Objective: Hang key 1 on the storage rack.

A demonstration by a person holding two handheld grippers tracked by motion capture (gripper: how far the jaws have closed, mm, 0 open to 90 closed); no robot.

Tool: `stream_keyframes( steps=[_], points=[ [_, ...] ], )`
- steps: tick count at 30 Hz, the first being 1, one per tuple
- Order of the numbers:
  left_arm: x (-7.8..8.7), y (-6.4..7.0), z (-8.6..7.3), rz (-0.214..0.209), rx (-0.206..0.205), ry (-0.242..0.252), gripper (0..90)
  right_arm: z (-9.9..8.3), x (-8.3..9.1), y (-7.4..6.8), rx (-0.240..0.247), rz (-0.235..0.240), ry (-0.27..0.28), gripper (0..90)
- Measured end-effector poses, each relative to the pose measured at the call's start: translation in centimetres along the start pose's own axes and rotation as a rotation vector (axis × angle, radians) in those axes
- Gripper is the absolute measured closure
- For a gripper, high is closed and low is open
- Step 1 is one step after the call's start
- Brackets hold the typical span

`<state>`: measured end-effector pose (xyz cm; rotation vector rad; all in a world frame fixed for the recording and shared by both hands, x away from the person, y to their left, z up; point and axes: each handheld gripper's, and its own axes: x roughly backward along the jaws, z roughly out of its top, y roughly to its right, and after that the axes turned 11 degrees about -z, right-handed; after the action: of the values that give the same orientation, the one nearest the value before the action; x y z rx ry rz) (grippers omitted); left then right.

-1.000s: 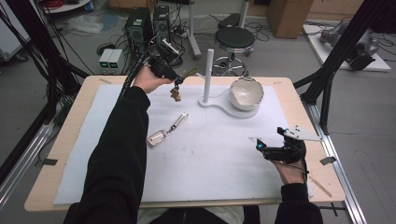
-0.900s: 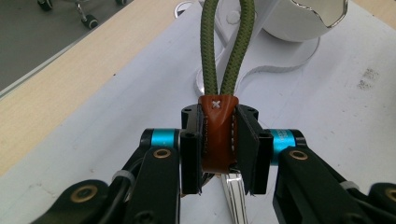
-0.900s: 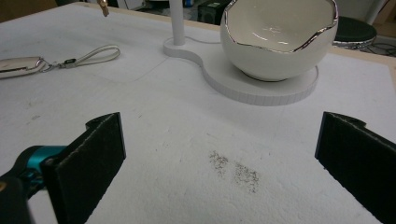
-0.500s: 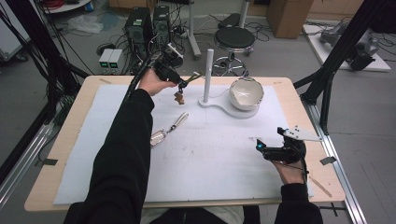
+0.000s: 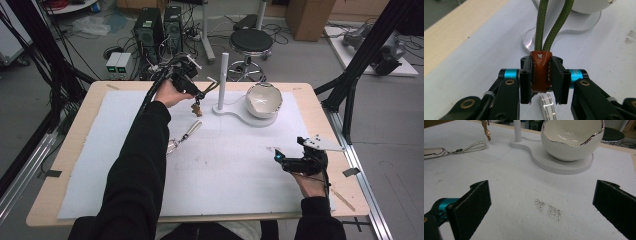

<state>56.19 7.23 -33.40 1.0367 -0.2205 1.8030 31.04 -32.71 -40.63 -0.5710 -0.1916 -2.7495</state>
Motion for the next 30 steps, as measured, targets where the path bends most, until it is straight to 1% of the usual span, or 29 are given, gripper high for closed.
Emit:
stream_keyframes(
  steps=[2, 4, 5, 9, 11, 13, 14, 16, 20, 22, 23, 24, 25, 27, 30],
  points=[
    [0.1, 0.0, -0.1, 0.004, 0.004, 0.001, 67.1, 0.0, 0.0, 0.0, -0.007, 0.001, -0.001, 0.7],
    [0.3, 0.1, -0.1, 0.019, 0.012, 0.017, 55.6, 0.0, 0.0, 0.0, -0.007, 0.002, 0.000, 0.7],
    [0.4, 0.1, -0.1, 0.017, 0.022, 0.032, 50.1, 0.0, 0.0, 0.0, -0.009, 0.002, -0.001, 0.7],
    [0.9, 0.3, 0.0, 0.014, 0.033, 0.045, 31.7, 0.0, -0.1, -0.1, -0.004, 0.003, -0.003, 0.7],
    [1.2, 0.5, -0.1, 0.025, 0.025, 0.052, 25.7, 0.1, -0.2, -0.1, -0.003, 0.005, -0.004, 0.7],
    [1.5, 0.6, -0.1, 0.025, 0.032, 0.063, 20.9, 0.1, -0.2, -0.2, -0.006, 0.006, -0.008, 0.7],
    [1.7, 0.7, -0.1, 0.021, 0.032, 0.061, 18.4, 0.1, -0.2, -0.1, -0.005, 0.005, -0.007, 0.7],
    [2.0, 0.7, -0.1, 0.017, 0.034, 0.065, 16.8, 0.1, -0.2, -0.1, -0.004, 0.005, -0.007, 0.7],
    [2.7, 1.2, 0.0, 0.032, 0.028, 0.079, 11.4, 0.1, -0.1, -0.1, -0.010, 0.005, -0.012, 0.7],
    [3.1, 1.5, 0.0, 0.036, 0.031, 0.083, 5.8, 0.1, -0.1, -0.1, -0.011, 0.004, -0.010, 0.7],
    [3.3, 1.5, -0.1, 0.034, 0.027, 0.078, 4.8, 0.1, -0.1, -0.1, -0.012, 0.005, -0.009, 0.7],
    [3.4, 1.6, -0.1, 0.025, 0.032, 0.078, 2.0, 0.1, -0.1, 0.0, -0.010, 0.004, -0.009, 0.7],
    [3.5, 1.7, -0.2, 0.015, 0.030, 0.071, 1.7, 0.1, -0.1, 0.0, -0.013, 0.005, -0.009, 0.7],
    [3.6, 2.0, -0.3, 0.026, 0.026, 0.057, 1.7, 0.1, -0.1, 0.0, -0.009, 0.004, -0.005, 0.7],
    [3.7, 2.5, -0.9, 0.023, 0.021, 0.062, 1.7, 0.1, 0.0, 0.0, -0.013, 0.004, -0.004, 0.7]
  ],
)
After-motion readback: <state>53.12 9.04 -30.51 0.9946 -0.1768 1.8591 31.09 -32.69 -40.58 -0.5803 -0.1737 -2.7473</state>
